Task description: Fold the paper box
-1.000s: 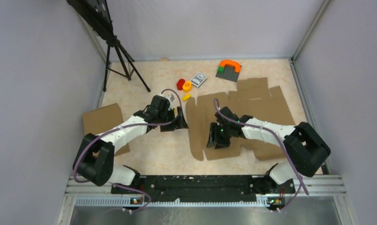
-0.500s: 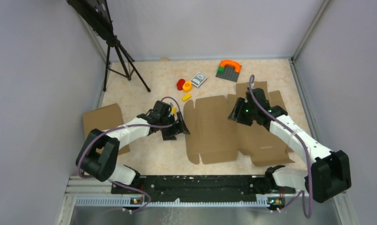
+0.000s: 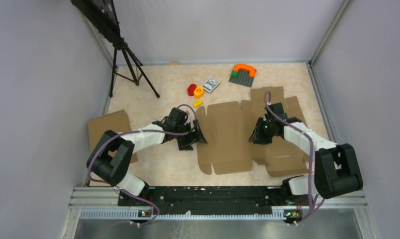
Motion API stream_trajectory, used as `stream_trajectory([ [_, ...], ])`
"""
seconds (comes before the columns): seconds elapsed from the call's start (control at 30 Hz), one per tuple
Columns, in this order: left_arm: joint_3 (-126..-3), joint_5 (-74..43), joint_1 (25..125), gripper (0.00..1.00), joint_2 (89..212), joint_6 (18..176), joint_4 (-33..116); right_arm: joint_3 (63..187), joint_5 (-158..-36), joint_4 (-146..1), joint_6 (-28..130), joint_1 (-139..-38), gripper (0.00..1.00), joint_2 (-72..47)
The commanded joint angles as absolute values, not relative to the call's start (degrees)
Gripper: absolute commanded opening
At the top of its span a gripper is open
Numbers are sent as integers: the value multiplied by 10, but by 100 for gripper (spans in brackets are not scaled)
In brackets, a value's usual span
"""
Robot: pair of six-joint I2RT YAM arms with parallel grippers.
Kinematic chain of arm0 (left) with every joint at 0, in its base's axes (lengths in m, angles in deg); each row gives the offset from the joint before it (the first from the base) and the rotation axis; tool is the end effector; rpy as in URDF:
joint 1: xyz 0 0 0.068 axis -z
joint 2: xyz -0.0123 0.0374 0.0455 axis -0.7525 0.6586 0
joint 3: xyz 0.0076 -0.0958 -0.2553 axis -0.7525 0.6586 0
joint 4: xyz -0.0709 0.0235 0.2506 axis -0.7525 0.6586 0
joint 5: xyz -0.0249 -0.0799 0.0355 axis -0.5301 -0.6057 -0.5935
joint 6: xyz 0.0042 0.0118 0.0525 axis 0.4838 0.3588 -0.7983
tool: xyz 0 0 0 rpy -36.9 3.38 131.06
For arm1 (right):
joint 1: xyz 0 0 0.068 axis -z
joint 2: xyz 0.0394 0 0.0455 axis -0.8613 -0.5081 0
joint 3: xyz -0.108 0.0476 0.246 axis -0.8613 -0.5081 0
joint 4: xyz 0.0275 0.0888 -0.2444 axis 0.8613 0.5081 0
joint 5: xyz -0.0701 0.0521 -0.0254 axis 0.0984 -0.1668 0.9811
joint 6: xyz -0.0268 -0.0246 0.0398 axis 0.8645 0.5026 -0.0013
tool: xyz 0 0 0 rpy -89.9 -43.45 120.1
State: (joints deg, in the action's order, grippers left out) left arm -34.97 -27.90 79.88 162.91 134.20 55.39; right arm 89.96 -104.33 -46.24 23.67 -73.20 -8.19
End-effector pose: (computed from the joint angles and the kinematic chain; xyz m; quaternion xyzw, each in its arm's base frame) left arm 0.2361 -0.1568 0.1561 -0.0919 0.9401 -0.3106 0.1060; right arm 0.2330 0.0663 0.1770 0.1408 0.9548 0.2071 0.1601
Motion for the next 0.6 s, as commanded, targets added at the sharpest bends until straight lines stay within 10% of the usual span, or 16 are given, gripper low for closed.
stream_trajectory([
  [0.0,-357,-259,800,84,1656,1337,541,930,-977,-449,277,-763,30,-74],
  [0.57,-347,-275,812,85,1682,1346,496,900,-960,-503,266,-800,0,-175],
])
